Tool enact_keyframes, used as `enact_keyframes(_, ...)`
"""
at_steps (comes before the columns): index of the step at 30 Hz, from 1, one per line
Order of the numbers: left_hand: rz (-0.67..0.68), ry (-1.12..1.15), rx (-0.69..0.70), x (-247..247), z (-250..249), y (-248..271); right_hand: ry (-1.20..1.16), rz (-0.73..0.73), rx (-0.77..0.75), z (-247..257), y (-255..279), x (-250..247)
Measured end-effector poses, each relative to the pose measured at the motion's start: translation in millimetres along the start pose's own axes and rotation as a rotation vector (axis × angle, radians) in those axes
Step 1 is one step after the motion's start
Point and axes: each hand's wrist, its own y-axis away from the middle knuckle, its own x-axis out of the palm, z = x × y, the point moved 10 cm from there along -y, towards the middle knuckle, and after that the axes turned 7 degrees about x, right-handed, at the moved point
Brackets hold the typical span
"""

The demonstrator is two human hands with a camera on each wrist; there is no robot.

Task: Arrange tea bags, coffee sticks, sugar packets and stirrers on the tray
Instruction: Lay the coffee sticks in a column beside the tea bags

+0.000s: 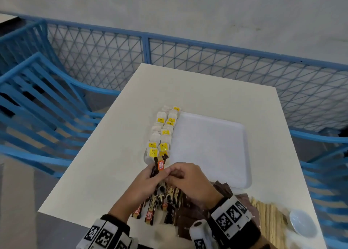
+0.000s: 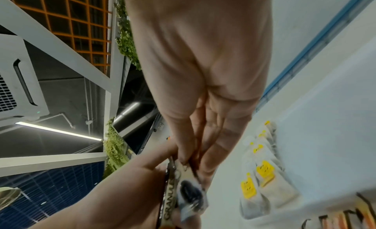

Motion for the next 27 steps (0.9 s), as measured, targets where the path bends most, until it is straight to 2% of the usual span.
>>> enact_keyframes(2, -0.024, -0.011, -0.025, -7.5, 5.8, 1.7, 0.092, -0.06, 0.091, -15.3, 1.2, -7.1)
enact_keyframes(5, -0.092, -0.078, -0.109, -30.3, 19.5, 3.7, 0.405, -0.134, 0.211, -38.8, 4.1, -12.4)
enact_keyframes(7, -0.084, -0.141, -0.145, -40.5, 28.3, 1.0, 0.549, -0.149, 0.258, -52.7, 3.7, -5.9)
enact_keyframes(10, -0.023, -0.309, -0.131, -42.2, 36.3, -9.8, 0.647, -0.129, 0.301, -69.2, -2.8, 15.2)
enact_keyframes(15, 0.087, -0.701, -0.139, -26.5, 61.0, -32.9, 0.748, -0.176, 0.393, -75.5, -12.5, 30.7)
enact_keyframes(18, 0.104, -0.894, -0.118, -23.5, 74.3, -40.8, 0.773, -0.159, 0.43, -72.5, -15.8, 34.9)
enact_keyframes(24, 0.149, -0.905, -0.103, -23.9, 84.0, -44.1, 0.636, -0.125, 0.52, -77.8, -11.8, 34.8)
enact_keyframes(27, 0.097, -0.712, -0.121, -32.3, 76.1, -40.8, 0.621, -0.133, 0.489, -75.4, -10.9, 27.9)
